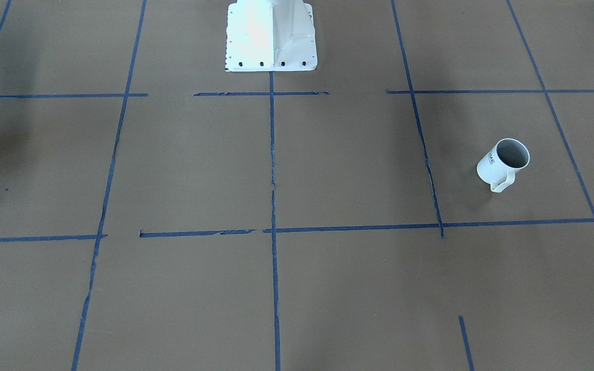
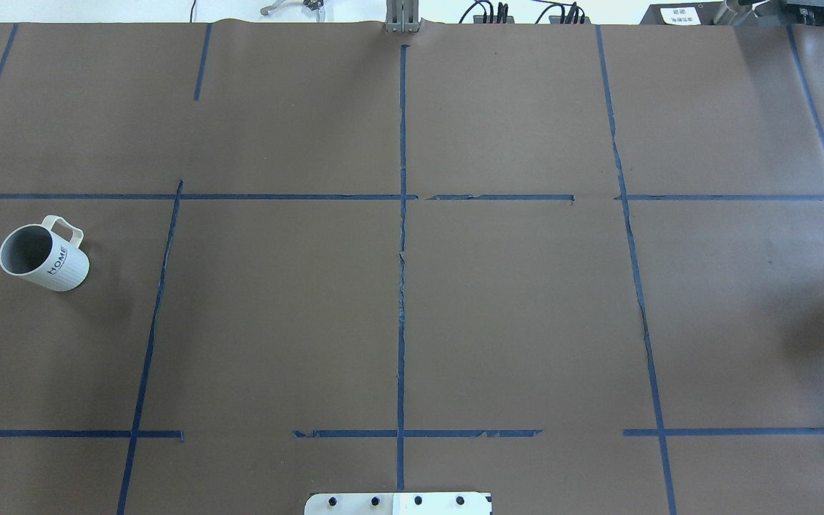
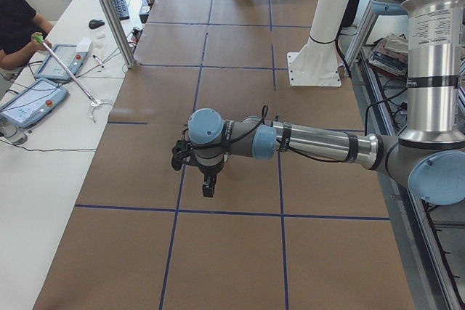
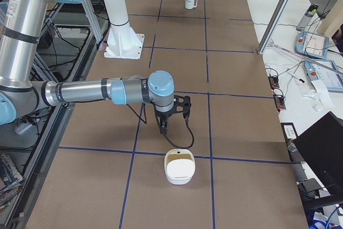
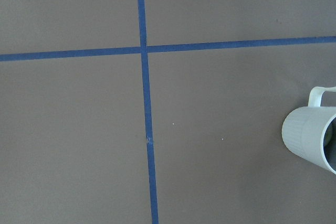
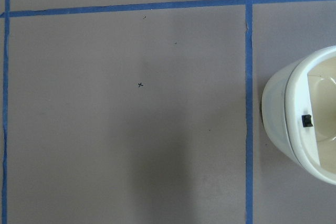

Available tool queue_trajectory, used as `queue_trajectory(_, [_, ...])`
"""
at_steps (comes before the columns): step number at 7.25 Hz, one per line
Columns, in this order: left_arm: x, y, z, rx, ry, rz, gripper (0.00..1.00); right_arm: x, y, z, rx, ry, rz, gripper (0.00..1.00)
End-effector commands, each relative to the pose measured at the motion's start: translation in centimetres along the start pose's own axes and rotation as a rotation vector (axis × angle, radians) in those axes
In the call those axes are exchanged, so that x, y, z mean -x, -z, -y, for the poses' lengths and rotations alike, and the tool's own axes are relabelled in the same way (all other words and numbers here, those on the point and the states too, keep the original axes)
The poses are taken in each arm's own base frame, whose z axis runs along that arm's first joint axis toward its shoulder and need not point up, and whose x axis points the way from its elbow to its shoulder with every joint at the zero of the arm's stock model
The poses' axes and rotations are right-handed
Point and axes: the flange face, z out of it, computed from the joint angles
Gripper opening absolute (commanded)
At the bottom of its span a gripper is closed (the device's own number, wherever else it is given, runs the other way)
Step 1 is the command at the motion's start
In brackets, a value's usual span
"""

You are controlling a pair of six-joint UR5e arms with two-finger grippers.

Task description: Left arm hands cup to right arm to dump lemon

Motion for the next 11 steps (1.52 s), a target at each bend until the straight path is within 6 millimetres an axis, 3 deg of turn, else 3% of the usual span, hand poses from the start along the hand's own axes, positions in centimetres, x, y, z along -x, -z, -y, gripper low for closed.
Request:
queue_trajectory(1, [-1.5, 0.9, 0.0, 0.005, -0.002, -0.008, 1.0, -0.3, -0.2, -0.5, 0.006, -0.008, -0.001, 1.0])
queue_trajectory(8, [-1.6, 0.8, -0.5, 0.013, 0.003, -0.011, 1.0, -0.8, -0.6, -0.4, 0.006, -0.009, -0.008, 1.0])
queue_trajectory(9, [-0.7, 0.0, -0.8, 0.028, 0.01, -0.003, 1.0, -1.0, -0.7, -0.4, 0.009, -0.01, -0.006, 1.0])
queue_trajectory(11, [-1.4, 0.9, -0.9, 0.012, 0.002, -0.011, 1.0, -1.0, -0.8, -0.4, 0.01, -0.015, -0.002, 1.0])
